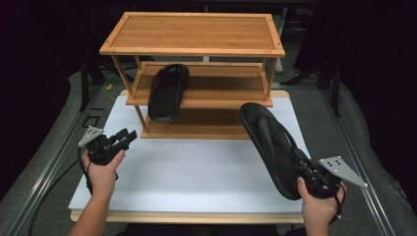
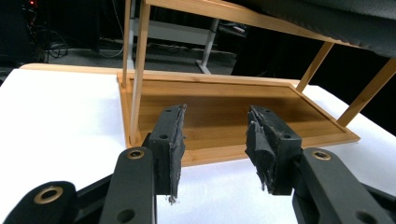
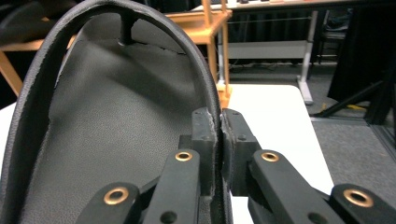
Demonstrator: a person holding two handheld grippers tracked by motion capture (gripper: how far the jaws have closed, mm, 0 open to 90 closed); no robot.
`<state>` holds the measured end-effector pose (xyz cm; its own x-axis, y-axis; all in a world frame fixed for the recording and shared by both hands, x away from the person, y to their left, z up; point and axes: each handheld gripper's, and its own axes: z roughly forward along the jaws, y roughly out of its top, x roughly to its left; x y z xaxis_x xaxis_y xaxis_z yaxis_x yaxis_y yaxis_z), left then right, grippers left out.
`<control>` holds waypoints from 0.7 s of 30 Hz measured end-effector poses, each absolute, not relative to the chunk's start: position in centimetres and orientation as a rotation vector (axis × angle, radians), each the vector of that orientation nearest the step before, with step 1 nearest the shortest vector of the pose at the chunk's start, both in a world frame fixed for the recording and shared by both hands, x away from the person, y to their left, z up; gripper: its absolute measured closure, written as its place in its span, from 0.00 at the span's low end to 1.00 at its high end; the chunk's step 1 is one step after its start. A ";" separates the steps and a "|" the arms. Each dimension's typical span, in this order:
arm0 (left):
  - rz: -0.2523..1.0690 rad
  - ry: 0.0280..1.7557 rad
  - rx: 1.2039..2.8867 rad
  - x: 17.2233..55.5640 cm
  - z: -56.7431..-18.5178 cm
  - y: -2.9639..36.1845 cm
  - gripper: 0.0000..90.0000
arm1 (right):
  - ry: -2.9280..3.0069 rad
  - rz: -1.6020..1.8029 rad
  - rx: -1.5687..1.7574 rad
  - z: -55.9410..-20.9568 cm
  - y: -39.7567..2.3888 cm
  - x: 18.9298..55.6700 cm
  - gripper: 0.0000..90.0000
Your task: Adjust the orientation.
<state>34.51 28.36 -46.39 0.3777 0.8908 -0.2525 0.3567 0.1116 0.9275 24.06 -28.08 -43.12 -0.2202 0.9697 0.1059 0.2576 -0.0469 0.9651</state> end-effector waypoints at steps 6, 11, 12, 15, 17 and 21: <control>0.569 1.188 1.464 34.5 -46.4 28.5 0.62 | 1.568 1.328 1.297 -41.0 -26.7 25.6 0.94; 0.571 1.185 1.468 34.4 -46.3 28.5 0.61 | 1.587 1.339 1.269 -40.2 -25.3 27.6 0.94; 0.570 1.185 1.470 34.5 -46.3 28.5 0.61 | 1.595 1.341 1.269 -40.1 -24.9 28.1 0.94; 0.567 1.183 1.474 34.5 -46.4 28.5 0.61 | 1.608 1.338 1.275 -39.8 -24.2 29.6 0.94; 0.564 1.181 1.476 34.5 -46.4 28.5 0.61 | 1.613 1.325 1.278 -39.5 -23.6 30.5 0.94; 0.560 1.177 1.498 34.6 -46.4 28.4 0.63 | 1.604 1.294 1.275 -38.9 -22.6 32.1 0.94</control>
<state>34.56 28.42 -46.36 0.3952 0.8857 -0.2436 0.3694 0.0895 0.9249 32.12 -22.57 -38.95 -0.2674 0.9619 0.0565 0.2589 0.0152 0.9658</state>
